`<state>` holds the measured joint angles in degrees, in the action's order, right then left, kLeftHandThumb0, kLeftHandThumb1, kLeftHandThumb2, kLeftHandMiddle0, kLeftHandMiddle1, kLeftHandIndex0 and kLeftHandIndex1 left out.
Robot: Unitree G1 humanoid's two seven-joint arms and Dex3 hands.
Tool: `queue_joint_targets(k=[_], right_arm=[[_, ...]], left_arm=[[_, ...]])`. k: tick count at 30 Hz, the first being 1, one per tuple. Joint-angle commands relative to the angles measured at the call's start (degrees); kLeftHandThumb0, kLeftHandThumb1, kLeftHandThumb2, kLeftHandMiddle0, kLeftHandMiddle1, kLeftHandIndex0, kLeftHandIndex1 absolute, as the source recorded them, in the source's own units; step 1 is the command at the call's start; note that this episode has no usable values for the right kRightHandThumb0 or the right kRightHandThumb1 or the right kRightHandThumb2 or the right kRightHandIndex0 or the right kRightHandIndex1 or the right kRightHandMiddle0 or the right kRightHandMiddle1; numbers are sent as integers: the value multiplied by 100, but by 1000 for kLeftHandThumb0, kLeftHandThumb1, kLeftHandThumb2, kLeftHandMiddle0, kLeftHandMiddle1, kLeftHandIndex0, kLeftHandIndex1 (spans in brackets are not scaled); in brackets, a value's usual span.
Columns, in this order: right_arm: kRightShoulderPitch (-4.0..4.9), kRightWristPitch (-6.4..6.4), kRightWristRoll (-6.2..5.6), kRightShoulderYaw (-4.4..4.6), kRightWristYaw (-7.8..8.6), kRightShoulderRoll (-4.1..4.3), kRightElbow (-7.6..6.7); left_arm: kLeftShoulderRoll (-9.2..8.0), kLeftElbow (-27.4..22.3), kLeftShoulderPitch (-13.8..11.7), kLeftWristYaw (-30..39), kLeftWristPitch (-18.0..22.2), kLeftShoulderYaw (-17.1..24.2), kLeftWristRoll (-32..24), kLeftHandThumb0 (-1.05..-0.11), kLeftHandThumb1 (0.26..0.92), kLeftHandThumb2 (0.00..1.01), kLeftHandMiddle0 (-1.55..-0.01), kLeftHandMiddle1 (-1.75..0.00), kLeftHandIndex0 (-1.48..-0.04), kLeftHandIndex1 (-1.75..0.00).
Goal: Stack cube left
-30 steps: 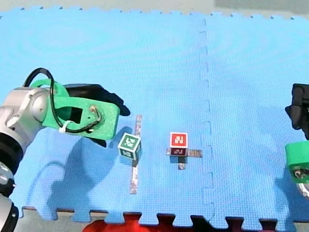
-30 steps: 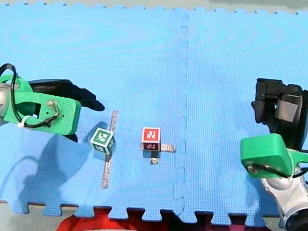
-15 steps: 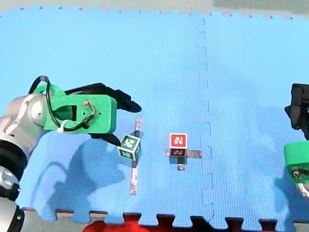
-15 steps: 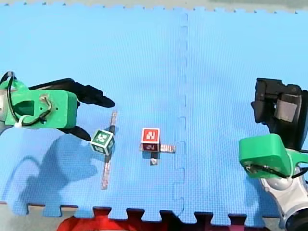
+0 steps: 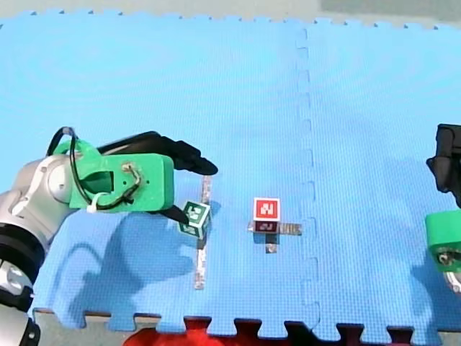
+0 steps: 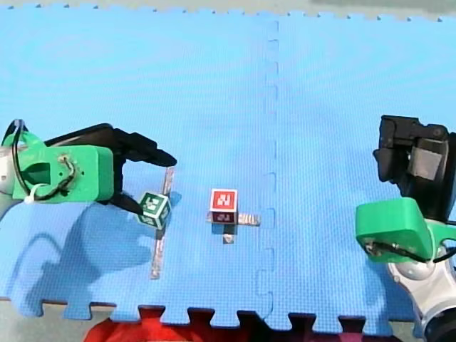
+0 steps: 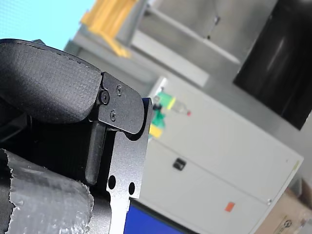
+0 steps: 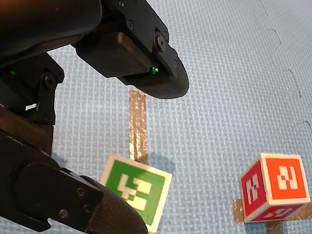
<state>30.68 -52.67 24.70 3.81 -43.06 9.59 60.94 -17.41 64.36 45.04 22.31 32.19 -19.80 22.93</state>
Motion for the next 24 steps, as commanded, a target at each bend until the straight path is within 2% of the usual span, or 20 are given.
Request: queue_joint_targets(k=[1,2,3,4,5,7,10,11,15,21,24], right_arm=[[94,-250,-169,-63,167,99,290],[64,-255,-156,-58,112,34,168],[31,-219,-133,-52,43,-24,26],[16,-188,-114,-52,5,-40,-33],[9,-161,-97,-53,-19,-36,-54],[-7,-102,-51,-46,-67,-17,-92],[-25,-21,11,-29,-132,5,-141],[-28,-4,22,-26,-144,7,-152],[-47,33,38,-20,-159,21,-204],[-89,51,12,-27,-117,20,-283],[-106,61,-2,-34,-94,15,-323]], left_arm=[[-36,80,-81,-440,309,-33,124,-673,827,20,-770,-1400,-721,-13],[-3,181,-80,-564,386,-36,149,-689,797,11,-785,-1223,-727,-8],[29,278,-73,-582,407,-25,140,-700,758,8,-779,-1206,-721,-4],[49,360,-51,-520,402,-7,110,-697,703,3,-744,-1281,-698,-3],[58,409,-34,-455,385,4,88,-696,684,2,-725,-1304,-690,-3],[61,439,-27,-414,386,7,88,-669,659,1,-796,-837,-681,-2],[47,384,-49,-433,424,-7,120,-666,656,1,-878,-558,-668,0],[42,365,-56,-450,429,-16,135,-667,657,1,-891,-526,-666,0],[36,279,-88,-504,411,-48,176,-645,654,0,-954,-525,-664,0],[-11,175,-55,-698,311,-271,490,-597,653,0,-941,-585,-666,0],[0,126,-47,-729,233,-353,584,-581,657,0,-837,-860,-665,-1]])
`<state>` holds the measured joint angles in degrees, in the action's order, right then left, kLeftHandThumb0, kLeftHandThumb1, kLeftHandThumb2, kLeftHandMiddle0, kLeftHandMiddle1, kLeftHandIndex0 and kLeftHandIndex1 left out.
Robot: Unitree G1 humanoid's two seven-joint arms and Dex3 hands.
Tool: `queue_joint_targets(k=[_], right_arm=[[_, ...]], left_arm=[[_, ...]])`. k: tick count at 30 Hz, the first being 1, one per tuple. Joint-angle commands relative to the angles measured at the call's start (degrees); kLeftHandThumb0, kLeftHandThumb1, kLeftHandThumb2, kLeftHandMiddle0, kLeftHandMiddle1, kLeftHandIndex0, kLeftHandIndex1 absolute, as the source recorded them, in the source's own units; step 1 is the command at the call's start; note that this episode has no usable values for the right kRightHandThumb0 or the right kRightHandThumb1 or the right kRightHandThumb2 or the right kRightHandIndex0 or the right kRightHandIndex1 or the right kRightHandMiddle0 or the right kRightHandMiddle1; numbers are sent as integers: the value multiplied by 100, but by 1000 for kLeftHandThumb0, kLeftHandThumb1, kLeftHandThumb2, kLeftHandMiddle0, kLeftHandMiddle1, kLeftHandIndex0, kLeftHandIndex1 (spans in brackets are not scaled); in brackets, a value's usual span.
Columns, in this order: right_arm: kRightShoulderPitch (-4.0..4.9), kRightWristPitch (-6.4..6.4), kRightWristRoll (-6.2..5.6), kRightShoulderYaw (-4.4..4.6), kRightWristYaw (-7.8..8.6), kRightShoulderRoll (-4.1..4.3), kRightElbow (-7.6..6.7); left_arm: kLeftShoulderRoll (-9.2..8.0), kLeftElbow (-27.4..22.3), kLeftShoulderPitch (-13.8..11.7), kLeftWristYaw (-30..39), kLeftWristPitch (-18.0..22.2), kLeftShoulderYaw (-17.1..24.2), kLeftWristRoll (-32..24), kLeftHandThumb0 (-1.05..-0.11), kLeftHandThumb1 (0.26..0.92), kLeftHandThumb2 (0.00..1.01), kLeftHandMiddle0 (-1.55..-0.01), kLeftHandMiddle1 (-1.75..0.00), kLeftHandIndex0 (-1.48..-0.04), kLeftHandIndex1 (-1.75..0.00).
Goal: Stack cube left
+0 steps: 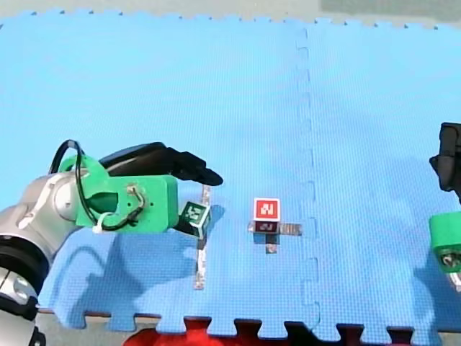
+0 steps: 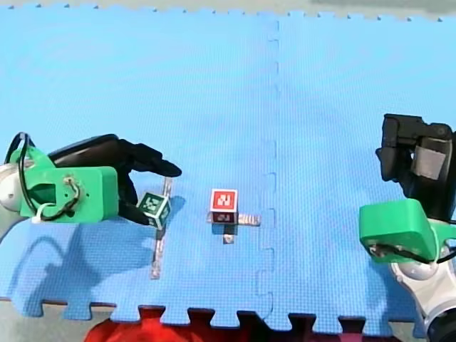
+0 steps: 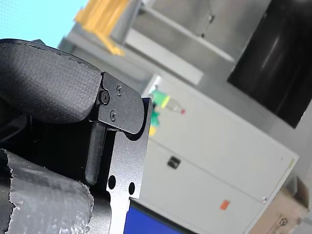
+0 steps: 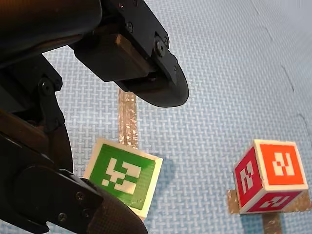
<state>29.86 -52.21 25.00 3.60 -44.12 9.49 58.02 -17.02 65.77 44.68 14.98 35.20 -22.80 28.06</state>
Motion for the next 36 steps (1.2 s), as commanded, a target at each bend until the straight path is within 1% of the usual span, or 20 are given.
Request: queue_joint_targets(k=[1,2,4,5,7,11,15,18,20,22,23,24,26,28,30,32,36], right_arm=[[-27,19,-36,-15,18,24,-40],[-32,24,-39,-16,22,23,-47],[-39,30,-45,-20,30,21,-53],[-38,32,-51,-24,38,21,-52],[-35,33,-62,-32,53,24,-47],[-37,42,-69,-40,68,26,-57],[-46,42,-63,-44,63,33,-80],[-49,42,-65,-47,70,39,-88],[-53,44,-67,-48,74,36,-96],[-57,49,-67,-47,75,29,-106],[-57,52,-67,-47,76,26,-110],[-60,55,-66,-46,75,23,-119],[-63,64,-64,-46,75,19,-132],[-66,72,-63,-45,76,17,-146],[-66,82,-59,-43,73,15,-150],[-59,89,-55,-42,68,18,-138],[-42,86,-51,-42,62,30,-106]], left_arm=[[-28,-31,-15,11,-99,-63,75,-574,661,1,-794,-983,-666,-1],[-18,-51,-22,30,-140,-73,75,-573,663,1,-765,-1064,-665,-1],[-10,-92,-39,57,-199,-89,74,-569,666,0,-727,-1298,-664,0],[-7,-114,-47,63,-220,-96,74,-569,668,1,-709,-1385,-663,0],[-4,-151,-60,67,-244,-105,73,-568,673,2,-691,-1472,-674,-5],[-9,-223,-62,120,-293,-100,43,-568,679,3,-679,-1509,-670,-1],[-5,-240,-48,144,-333,-98,37,-570,684,3,-678,-1495,-669,0],[-14,-251,-26,148,-363,-134,84,-568,686,2,-684,-1559,-672,-1],[-21,-269,-13,133,-380,-162,119,-563,688,2,-675,-1570,-679,-4],[-23,-273,-11,110,-388,-175,132,-559,689,1,-688,-1461,-691,-5],[-18,-262,-13,82,-392,-179,141,-559,689,1,-692,-1439,-697,-7],[-14,-249,-23,34,-392,-185,156,-559,690,1,-699,-1362,-704,-6],[-10,-218,-40,-95,-377,-202,200,-597,694,1,-719,-1003,-724,-4],[-16,-196,-46,-227,-335,-227,256,-633,696,1,-722,-851,-734,-3],[-27,-177,-44,-351,-277,-252,310,-661,693,2,-726,-795,-740,-4],[-40,-160,-41,-493,-214,-283,375,-691,694,1,-732,-661,-745,-3],[-51,-119,-37,-764,-98,-347,498,-720,697,1,-751,-565,-762,-7]])
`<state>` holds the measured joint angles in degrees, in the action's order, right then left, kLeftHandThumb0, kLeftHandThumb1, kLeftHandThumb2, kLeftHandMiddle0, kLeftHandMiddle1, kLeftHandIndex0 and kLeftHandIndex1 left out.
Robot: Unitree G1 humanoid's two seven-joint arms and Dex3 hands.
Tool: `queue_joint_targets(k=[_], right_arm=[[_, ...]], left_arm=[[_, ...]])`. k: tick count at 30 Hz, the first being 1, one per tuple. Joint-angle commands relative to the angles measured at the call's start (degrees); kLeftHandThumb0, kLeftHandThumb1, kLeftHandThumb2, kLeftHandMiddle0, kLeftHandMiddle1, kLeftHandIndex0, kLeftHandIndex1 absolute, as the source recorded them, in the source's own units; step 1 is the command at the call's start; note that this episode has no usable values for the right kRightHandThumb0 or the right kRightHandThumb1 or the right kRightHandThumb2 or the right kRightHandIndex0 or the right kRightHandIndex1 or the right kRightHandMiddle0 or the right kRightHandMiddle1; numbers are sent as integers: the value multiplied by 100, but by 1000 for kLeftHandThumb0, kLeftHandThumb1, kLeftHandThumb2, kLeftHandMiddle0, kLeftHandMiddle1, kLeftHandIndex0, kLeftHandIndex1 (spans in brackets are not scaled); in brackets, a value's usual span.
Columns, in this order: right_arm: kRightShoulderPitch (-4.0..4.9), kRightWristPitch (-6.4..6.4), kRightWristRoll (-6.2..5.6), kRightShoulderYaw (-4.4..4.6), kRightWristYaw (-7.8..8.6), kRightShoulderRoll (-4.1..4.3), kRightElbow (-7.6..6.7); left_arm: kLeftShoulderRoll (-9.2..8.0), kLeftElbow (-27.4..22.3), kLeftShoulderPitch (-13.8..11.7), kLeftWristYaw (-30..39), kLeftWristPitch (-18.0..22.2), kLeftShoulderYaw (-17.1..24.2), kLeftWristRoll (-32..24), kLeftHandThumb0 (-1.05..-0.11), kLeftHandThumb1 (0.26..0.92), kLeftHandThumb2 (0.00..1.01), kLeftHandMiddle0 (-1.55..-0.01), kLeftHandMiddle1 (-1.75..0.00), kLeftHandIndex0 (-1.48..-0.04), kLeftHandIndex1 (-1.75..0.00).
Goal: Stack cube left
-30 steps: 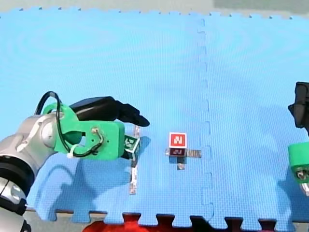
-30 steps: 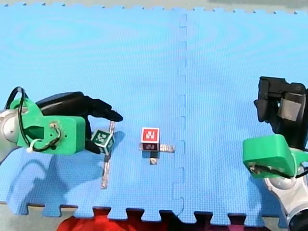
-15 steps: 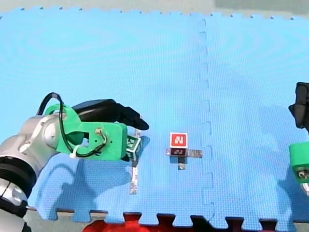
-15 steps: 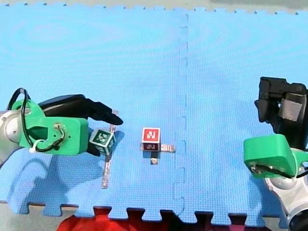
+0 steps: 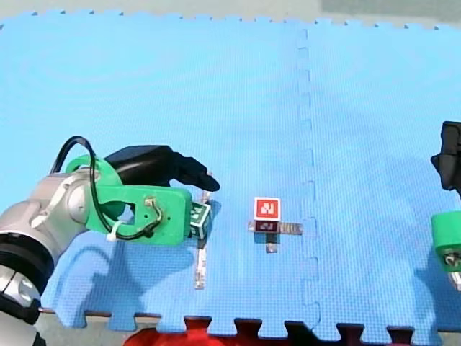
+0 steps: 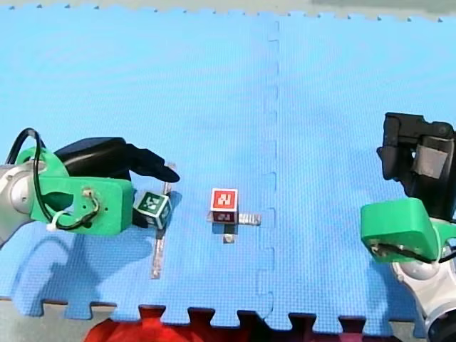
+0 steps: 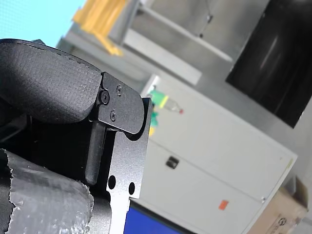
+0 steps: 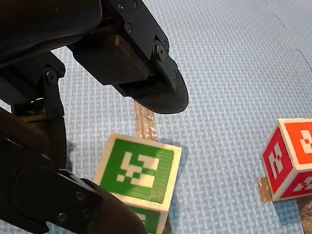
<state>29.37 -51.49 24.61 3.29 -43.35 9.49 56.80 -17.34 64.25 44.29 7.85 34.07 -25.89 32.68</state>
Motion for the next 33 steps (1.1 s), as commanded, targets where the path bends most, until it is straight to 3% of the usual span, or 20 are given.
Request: queue_joint_targets(k=[1,5,9,17,22,23,26,28,32,33], right_arm=[[11,12,-13,-11,-14,34,22],[10,-3,-15,-12,-9,38,13],[0,-21,-19,-13,-1,46,7],[-1,-49,-48,-25,44,63,4],[3,-47,-64,-37,65,71,-9],[2,-51,-71,-43,74,75,-12],[0,-57,-90,-61,95,89,-29],[-4,-57,-90,-69,95,95,-44],[-9,-60,-101,-91,110,110,-70],[-12,-63,-102,-95,111,110,-77]], left_arm=[[-19,42,10,-83,21,-50,56,-735,700,1,-763,-514,-779,-8],[-22,38,35,-159,-1,-87,106,-767,708,1,-874,-310,-850,-11],[-6,55,45,-199,-16,-98,106,-780,710,1,-919,-237,-864,-5],[14,87,35,-242,46,-46,14,-793,711,0,-943,-157,-869,-3],[30,80,52,-188,-18,-18,-21,-783,707,0,-1005,-132,-969,-31],[35,75,56,-173,-31,-15,-26,-743,698,1,-1067,-152,-1026,-46],[30,45,50,-227,85,-12,-35,-438,714,2,-1239,-337,-1314,-60],[21,49,47,-256,199,5,-60,-434,748,4,-1211,-586,-1393,-21],[15,70,68,-287,255,16,-57,-445,758,1,-1175,-709,-1383,-1],[10,71,68,-322,264,6,-36,-448,758,1,-1129,-833,-1373,-2]])
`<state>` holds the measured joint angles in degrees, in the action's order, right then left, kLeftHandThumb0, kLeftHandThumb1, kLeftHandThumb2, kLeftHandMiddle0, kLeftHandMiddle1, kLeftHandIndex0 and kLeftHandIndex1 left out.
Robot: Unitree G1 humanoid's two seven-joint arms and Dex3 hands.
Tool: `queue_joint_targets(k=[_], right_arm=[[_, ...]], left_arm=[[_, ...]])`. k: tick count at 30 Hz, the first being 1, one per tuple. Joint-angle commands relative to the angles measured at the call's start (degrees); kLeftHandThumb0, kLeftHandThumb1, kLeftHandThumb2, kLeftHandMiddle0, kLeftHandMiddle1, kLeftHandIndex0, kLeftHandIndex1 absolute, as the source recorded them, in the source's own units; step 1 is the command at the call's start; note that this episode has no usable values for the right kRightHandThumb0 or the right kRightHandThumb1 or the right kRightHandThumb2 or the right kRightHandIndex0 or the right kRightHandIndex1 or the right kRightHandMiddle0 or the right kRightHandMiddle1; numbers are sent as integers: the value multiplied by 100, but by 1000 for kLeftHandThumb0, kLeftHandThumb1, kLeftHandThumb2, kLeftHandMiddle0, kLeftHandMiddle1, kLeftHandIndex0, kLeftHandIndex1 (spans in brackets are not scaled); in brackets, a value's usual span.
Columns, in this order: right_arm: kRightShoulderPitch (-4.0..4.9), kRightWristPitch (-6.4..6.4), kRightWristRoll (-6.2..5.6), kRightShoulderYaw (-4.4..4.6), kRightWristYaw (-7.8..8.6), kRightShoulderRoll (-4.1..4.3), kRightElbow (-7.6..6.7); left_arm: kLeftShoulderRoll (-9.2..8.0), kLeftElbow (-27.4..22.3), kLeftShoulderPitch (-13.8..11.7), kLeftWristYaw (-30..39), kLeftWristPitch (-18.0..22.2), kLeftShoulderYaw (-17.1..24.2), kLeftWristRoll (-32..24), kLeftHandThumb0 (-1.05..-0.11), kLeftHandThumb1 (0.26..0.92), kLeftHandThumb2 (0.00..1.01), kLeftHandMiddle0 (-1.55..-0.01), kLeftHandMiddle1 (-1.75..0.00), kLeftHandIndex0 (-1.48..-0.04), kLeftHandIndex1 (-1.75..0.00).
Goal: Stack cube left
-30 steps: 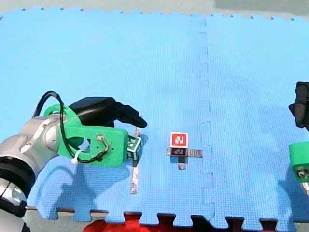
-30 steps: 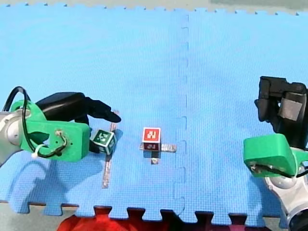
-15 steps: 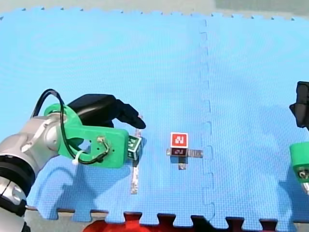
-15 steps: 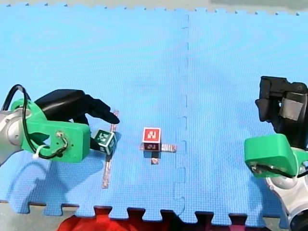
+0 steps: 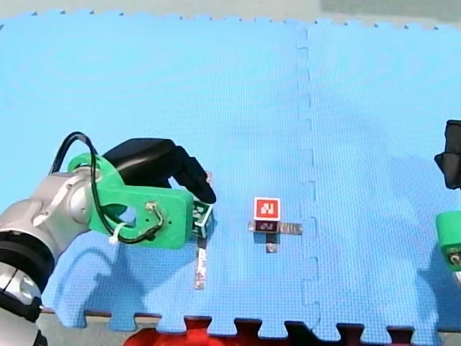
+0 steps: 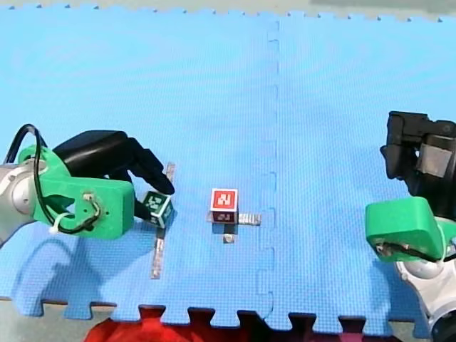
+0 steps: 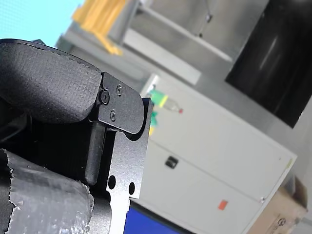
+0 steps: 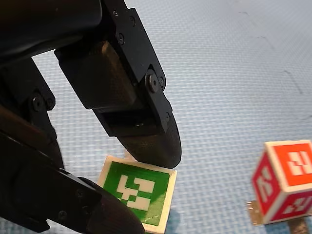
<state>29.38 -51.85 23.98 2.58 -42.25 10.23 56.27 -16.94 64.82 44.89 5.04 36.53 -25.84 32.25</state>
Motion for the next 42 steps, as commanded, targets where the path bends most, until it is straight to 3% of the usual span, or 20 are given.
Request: queue_joint_targets(k=[1,6,10,19,29,34,42], right_arm=[[-17,-30,-39,-29,2,37,-34],[-37,-49,-44,-48,9,26,-68],[-68,-65,-83,-73,58,16,-115],[-110,-74,-99,-107,96,4,-204],[-135,-78,-48,-105,42,-13,-200],[-120,-97,-19,-101,9,-10,-100],[-109,-131,26,-76,-54,-9,-14]], left_arm=[[-35,12,9,-82,34,-10,30,-448,758,0,-1099,-903,-1368,-2],[-44,20,7,-202,102,-24,80,-458,755,0,-915,-1459,-1352,0],[-54,11,10,-217,128,-24,84,-463,754,0,-841,-1705,-1344,0],[-72,-42,-10,-327,132,-49,128,-472,751,0,-850,-1746,-1332,0],[-73,-56,-23,-354,125,-67,142,-476,749,0,-872,-1746,-1324,0],[-93,-245,145,145,-73,-38,53,-479,750,0,-896,-1746,-1320,0],[-154,-966,253,823,-402,221,-324,-483,748,0,-934,-1746,-1315,0]])
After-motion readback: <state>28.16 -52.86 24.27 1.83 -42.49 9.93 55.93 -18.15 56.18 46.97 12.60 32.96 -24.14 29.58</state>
